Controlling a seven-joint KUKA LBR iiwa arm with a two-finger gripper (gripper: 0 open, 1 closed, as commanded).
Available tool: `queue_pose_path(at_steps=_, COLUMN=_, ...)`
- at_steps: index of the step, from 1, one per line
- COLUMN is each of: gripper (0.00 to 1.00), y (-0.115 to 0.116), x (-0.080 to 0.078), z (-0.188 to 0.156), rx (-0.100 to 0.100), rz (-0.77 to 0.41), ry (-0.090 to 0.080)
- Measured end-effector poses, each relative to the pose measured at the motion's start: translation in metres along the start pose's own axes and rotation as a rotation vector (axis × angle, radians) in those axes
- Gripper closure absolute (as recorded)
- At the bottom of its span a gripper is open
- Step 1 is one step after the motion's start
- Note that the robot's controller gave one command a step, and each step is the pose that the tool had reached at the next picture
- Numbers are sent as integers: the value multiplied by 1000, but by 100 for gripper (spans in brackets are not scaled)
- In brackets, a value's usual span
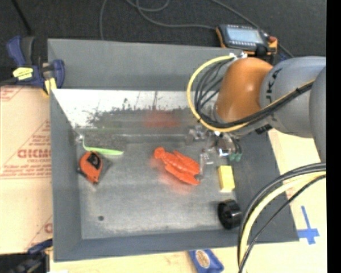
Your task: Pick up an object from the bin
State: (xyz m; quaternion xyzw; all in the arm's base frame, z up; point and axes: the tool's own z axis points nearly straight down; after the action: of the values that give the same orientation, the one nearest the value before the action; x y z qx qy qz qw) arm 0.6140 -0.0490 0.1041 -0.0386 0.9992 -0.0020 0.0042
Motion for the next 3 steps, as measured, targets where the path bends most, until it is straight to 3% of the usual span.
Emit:
queue_pose_path(at_steps=1, gripper=0, y=21, x=14, z=20, rx=-5, rz=-50, ry=1)
queue_pose_path(at_steps=2, gripper=100, y=39, x=3, z=19, rx=-2, rz=123, ry=5)
queue_pose_path(at_steps=3, gripper=100, y=40, x=2, z=18, rx=-3, rz=121, ry=4)
